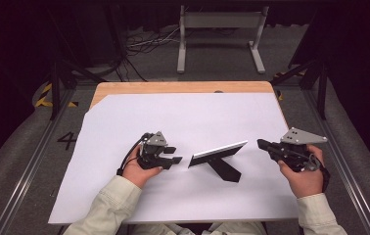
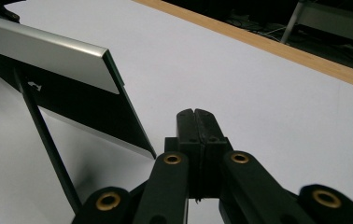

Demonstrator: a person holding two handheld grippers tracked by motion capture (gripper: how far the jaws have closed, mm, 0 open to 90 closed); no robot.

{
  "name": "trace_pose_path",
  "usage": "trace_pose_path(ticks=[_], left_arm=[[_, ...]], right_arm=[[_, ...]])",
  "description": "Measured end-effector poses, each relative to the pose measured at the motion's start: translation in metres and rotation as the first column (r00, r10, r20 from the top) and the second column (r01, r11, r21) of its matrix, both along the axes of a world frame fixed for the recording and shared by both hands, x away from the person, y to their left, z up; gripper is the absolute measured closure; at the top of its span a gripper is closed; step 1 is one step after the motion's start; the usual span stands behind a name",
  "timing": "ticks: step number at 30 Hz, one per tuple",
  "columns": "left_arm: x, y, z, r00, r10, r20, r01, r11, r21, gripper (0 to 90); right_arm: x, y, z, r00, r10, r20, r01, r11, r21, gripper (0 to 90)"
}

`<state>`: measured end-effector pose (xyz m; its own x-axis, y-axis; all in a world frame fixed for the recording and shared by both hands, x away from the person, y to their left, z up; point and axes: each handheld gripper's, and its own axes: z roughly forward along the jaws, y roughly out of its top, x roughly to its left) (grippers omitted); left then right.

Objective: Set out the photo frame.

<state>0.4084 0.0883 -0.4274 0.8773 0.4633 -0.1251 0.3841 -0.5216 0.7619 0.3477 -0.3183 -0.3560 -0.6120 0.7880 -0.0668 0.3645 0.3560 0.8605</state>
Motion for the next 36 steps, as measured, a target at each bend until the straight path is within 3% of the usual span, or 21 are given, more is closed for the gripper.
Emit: trace_pose_path(ticks=[4,11,14,21,30,36], left_arm=[[0.001,-0.01,-0.004,0.9998,-0.006,-0.017,0.006,1.0,-0.005,56.7],[0.001,-0.026,-0.01,0.9994,-0.035,-0.008,0.035,0.9988,0.033,63.6],[-0.003,-0.03,-0.013,0.9993,-0.035,0.008,0.034,0.9962,0.08,70.6],[-0.005,-0.032,-0.013,0.9979,-0.065,-0.004,0.065,0.9924,0.104,90.0],[-0.008,-0.042,-0.012,0.991,-0.131,0.027,0.124,0.9748,0.185,90.0],[-0.008,-0.043,-0.011,0.9891,-0.145,0.022,0.138,0.9698,0.201,90.0]], right_arm=[[-0.001,-0.003,0.0,1.0,-0.004,0.005,0.004,1.0,0.007,90.0],[-0.004,-0.007,0.0,0.9999,-0.015,0.005,0.015,1.0,0.012,90.0],[-0.004,-0.008,0.0,0.9998,-0.017,0.007,0.017,1.0,0.014,90.0],[-0.005,-0.008,-0.001,0.9999,-0.017,-0.001,0.017,1.0,0.012,90.0],[-0.007,-0.008,-0.001,0.9999,-0.013,0.001,0.013,1.0,0.007,90.0],[-0.008,-0.007,-0.001,1.0,-0.008,0.003,0.008,1.0,0.007,90.0]])
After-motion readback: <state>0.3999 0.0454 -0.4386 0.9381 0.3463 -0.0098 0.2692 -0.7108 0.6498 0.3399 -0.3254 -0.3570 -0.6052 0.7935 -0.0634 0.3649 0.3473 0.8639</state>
